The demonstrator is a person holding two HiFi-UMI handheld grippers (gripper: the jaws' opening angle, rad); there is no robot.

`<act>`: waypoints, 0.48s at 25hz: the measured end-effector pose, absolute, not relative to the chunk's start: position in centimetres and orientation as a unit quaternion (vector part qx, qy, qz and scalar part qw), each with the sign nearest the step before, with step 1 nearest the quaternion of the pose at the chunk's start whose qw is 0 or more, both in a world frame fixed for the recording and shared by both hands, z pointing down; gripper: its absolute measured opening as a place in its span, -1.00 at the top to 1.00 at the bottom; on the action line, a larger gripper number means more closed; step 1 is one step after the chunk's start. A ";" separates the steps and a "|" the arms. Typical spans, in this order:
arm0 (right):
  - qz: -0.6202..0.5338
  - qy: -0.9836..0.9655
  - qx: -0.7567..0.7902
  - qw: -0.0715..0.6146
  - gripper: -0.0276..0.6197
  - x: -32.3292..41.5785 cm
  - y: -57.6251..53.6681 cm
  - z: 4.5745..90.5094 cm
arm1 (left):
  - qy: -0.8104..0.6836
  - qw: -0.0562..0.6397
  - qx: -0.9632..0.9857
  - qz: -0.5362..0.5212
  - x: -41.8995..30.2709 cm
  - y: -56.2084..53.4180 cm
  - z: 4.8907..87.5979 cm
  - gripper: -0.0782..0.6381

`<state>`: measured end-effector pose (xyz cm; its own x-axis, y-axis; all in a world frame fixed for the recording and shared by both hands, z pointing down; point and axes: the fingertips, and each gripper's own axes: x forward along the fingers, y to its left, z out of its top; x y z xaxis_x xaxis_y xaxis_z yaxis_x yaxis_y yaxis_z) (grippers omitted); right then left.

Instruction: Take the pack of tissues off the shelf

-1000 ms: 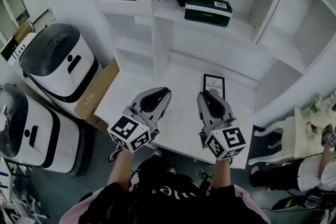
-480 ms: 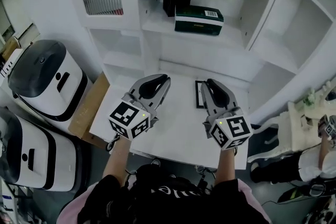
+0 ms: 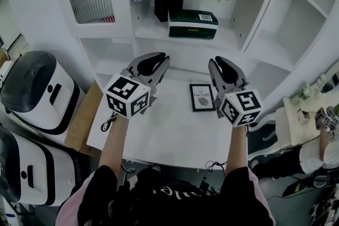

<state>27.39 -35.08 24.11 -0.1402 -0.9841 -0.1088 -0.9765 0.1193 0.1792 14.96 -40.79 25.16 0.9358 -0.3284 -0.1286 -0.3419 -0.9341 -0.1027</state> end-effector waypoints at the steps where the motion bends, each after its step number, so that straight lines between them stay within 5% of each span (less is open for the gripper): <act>1: -0.104 -0.747 0.656 0.019 0.69 27.8 -35.5 23.6 | 0.169 0.065 -0.982 0.053 15.2 -41.2 24.9 0.65; 12: -0.108 -0.751 0.646 0.085 0.35 30.4 -40.2 21.0 | 0.155 0.046 -0.987 0.022 17.7 -44.9 23.1 0.33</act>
<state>30.41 -40.17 21.04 -0.1515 -0.9884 -0.0123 -0.9516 0.1425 0.2724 17.66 -44.89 23.11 0.9509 -0.3041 -0.0570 -0.3081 -0.9476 -0.0847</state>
